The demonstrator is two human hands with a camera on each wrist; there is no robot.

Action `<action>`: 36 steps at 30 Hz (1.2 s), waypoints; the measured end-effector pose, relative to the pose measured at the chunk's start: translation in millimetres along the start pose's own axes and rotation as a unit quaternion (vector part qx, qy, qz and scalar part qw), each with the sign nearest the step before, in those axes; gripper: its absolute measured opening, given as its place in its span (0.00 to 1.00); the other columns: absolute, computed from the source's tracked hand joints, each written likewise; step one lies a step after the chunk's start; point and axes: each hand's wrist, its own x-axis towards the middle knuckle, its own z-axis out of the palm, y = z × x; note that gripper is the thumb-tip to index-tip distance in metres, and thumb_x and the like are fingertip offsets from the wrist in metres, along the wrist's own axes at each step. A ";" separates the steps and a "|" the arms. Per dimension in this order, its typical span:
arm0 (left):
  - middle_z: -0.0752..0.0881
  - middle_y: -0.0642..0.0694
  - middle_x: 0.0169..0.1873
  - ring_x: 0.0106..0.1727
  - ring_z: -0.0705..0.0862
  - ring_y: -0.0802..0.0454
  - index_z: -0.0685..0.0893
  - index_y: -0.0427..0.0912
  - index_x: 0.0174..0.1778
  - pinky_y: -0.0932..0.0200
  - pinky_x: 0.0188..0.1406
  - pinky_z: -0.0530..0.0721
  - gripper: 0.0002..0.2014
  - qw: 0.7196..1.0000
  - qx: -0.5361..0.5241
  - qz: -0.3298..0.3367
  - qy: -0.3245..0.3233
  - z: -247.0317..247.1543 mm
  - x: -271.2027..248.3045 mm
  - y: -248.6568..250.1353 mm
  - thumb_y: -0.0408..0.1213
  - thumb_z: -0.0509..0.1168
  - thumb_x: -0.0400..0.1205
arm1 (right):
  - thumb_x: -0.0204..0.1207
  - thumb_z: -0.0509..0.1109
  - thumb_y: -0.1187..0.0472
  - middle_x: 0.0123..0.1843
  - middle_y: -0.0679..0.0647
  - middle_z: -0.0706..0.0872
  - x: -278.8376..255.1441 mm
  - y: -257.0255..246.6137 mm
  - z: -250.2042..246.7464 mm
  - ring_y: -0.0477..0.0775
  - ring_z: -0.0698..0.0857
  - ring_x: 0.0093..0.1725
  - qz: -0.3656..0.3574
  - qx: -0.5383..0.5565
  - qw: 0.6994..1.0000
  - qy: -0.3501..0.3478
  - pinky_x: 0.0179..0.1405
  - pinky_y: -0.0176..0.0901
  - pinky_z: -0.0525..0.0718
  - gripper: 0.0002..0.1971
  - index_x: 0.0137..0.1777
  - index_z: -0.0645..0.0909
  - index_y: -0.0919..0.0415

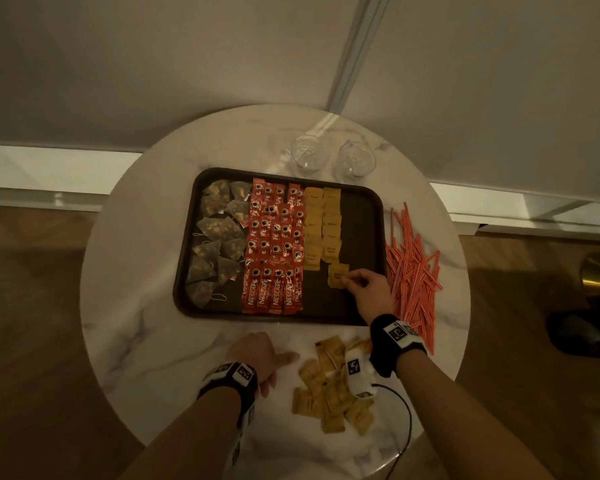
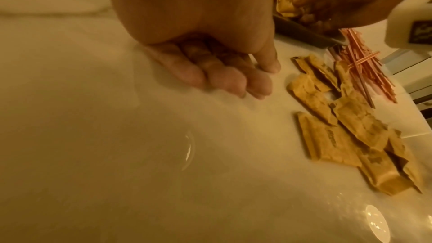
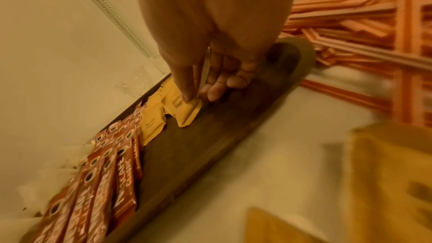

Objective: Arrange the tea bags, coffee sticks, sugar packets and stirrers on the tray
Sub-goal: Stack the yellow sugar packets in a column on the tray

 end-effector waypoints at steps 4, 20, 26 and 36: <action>0.88 0.48 0.21 0.19 0.85 0.57 0.86 0.43 0.24 0.61 0.37 0.88 0.33 1.000 -0.018 -0.011 -0.003 1.9 5.2 -2.6 0.71 0.62 0.77 | 0.76 0.77 0.60 0.45 0.53 0.89 17.0 -5.1 4.4 0.48 0.86 0.45 -0.016 0.006 1.000 0.004 0.41 0.28 0.78 0.05 0.49 0.88 0.60; 0.89 0.50 0.22 0.20 0.85 0.59 0.86 0.44 0.25 0.64 0.32 0.86 0.33 1.000 -0.013 -0.008 -0.006 4.6 10.2 -5.0 0.71 0.59 0.78 | 0.75 0.78 0.56 0.41 0.52 0.89 37.8 -7.3 13.6 0.50 0.87 0.43 0.002 -0.011 1.000 0.023 0.45 0.44 0.87 0.06 0.47 0.89 0.57; 0.89 0.50 0.23 0.21 0.86 0.58 0.87 0.44 0.26 0.61 0.40 0.89 0.35 1.000 0.010 -0.008 -0.008 5.5 12.8 -6.0 0.73 0.57 0.77 | 0.73 0.78 0.49 0.37 0.53 0.87 40.9 -8.9 15.6 0.48 0.83 0.36 0.010 -0.027 0.998 0.048 0.38 0.44 0.83 0.13 0.43 0.85 0.59; 0.88 0.49 0.21 0.18 0.84 0.58 0.87 0.42 0.25 0.63 0.34 0.86 0.35 1.000 -0.023 -0.001 -0.005 10.7 18.0 -10.4 0.72 0.59 0.77 | 0.72 0.78 0.45 0.34 0.51 0.84 43.3 -16.6 23.2 0.48 0.80 0.33 0.035 -0.094 0.993 0.061 0.31 0.42 0.77 0.17 0.39 0.81 0.59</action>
